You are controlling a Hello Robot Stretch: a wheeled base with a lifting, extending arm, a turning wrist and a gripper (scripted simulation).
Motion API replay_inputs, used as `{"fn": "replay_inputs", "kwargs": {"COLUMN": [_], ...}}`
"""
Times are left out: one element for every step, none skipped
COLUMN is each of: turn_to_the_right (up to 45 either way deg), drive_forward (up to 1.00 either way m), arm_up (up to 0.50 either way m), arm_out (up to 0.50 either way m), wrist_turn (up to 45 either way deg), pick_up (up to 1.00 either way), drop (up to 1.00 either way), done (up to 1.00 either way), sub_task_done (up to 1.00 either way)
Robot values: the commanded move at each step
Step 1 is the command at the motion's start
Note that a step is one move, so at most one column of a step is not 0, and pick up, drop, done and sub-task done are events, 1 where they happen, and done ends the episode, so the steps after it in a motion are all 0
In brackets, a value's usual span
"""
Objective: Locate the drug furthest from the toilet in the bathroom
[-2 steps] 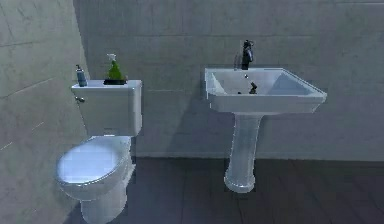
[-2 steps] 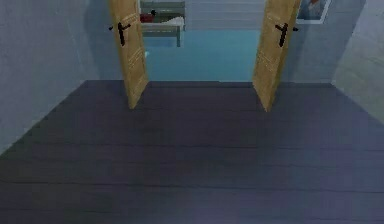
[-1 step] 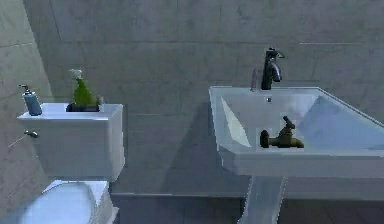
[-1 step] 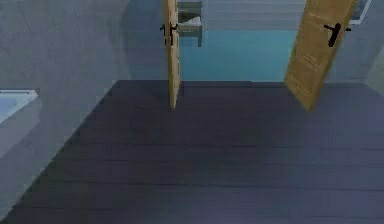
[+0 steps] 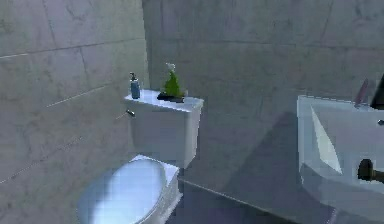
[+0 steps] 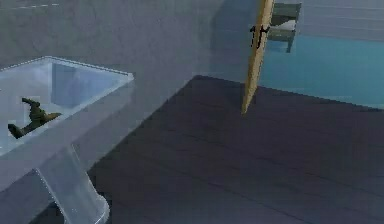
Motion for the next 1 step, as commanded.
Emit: {"fn": "replay_inputs", "kwargs": {"turn_to_the_right": [0.0], "drive_forward": [0.5], "arm_up": [0.0], "arm_out": [0.0], "wrist_turn": [0.0], "pick_up": [0.0], "drop": [0.0], "done": [0.0], "sub_task_done": [0.0]}}
